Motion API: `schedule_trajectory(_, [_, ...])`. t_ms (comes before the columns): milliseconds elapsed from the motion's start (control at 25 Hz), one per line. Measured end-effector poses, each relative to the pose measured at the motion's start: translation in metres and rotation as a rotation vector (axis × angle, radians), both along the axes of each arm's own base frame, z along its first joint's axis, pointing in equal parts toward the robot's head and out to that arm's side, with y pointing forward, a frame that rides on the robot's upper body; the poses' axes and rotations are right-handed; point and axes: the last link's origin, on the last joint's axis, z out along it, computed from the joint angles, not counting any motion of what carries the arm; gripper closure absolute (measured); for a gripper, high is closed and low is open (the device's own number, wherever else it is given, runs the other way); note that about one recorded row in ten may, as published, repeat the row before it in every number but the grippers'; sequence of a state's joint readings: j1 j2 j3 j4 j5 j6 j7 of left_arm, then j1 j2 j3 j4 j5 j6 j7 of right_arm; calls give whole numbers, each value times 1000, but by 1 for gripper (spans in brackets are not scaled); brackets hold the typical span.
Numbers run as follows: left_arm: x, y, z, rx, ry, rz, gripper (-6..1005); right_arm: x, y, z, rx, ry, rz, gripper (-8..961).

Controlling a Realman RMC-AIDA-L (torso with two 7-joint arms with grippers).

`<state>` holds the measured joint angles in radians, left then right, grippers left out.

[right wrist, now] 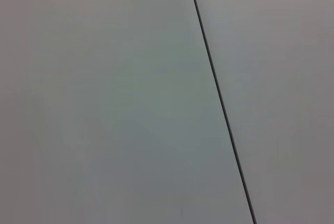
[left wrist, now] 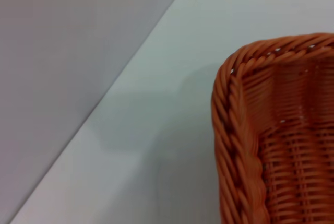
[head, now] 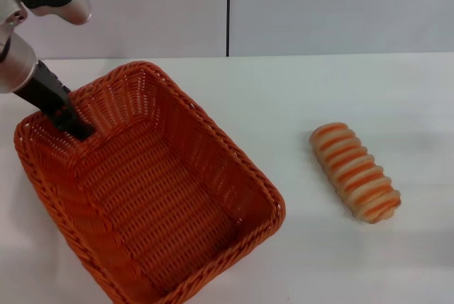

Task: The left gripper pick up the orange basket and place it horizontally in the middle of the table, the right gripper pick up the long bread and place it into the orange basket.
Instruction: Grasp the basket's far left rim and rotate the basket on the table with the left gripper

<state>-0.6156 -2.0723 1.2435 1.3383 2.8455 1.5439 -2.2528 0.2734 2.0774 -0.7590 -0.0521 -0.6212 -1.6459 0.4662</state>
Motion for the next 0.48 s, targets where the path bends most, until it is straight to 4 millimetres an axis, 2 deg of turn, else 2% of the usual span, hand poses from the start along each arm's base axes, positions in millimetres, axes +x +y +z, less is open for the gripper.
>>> schedule_trajectory(200, [-4, 1, -7, -16, -6, 15, 204, 0, 2, -1, -3, 0, -6, 381])
schedule_trajectory(480, [-4, 1, -10, -10, -20, 13, 448, 1, 3, -2, -10, 0, -13, 381])
